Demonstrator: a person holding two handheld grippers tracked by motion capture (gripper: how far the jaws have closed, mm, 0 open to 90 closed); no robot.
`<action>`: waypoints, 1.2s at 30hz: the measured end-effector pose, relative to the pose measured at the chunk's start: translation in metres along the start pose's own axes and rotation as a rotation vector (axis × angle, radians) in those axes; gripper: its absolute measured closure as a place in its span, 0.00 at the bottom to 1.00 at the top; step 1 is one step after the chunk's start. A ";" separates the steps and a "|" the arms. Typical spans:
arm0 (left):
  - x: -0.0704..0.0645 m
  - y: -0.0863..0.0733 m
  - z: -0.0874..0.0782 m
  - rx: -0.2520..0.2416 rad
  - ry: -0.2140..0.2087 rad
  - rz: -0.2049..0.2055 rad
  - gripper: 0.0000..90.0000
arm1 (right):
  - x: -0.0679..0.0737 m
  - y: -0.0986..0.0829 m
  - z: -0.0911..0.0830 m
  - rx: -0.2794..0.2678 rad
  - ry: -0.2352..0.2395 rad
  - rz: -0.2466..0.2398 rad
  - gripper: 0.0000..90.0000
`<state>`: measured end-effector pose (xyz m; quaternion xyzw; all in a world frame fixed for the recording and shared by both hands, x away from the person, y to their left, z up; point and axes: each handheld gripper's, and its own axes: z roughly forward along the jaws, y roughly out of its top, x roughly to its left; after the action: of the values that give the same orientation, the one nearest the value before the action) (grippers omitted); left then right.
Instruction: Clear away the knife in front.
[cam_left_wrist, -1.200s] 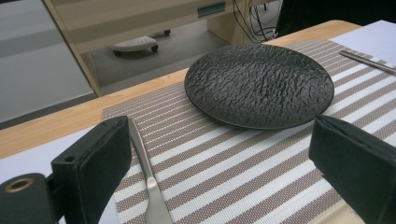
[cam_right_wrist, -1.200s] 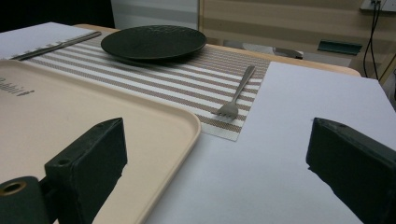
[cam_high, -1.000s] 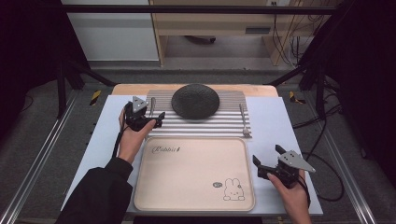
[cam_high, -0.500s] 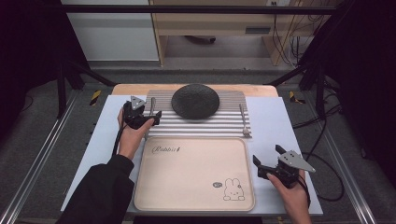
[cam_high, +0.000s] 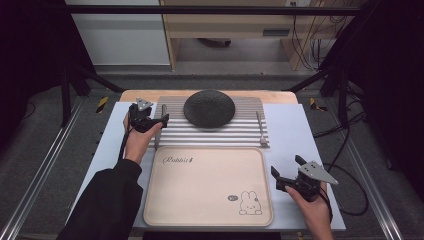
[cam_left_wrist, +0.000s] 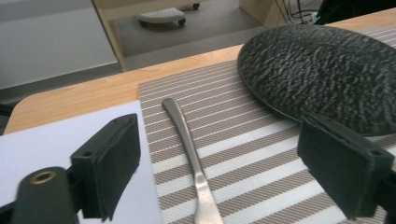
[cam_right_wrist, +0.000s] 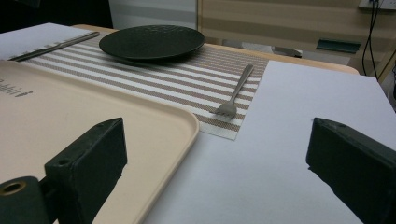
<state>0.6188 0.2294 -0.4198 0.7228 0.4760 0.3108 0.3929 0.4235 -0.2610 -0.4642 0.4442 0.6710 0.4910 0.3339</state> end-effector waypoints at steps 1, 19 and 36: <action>0.001 -0.001 0.002 0.008 0.004 -0.001 0.17 | 0.000 0.000 0.000 0.000 0.000 -0.001 0.06; 0.005 -0.022 0.037 0.128 0.014 0.020 0.50 | -0.001 -0.001 0.000 0.007 0.003 0.007 0.06; 0.006 -0.033 0.052 0.169 -0.017 -0.032 0.62 | -0.002 -0.002 0.001 0.017 -0.003 0.005 0.06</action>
<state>0.6491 0.2288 -0.4733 0.7483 0.5086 0.2571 0.3395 0.4250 -0.2628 -0.4663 0.4494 0.6735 0.4856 0.3296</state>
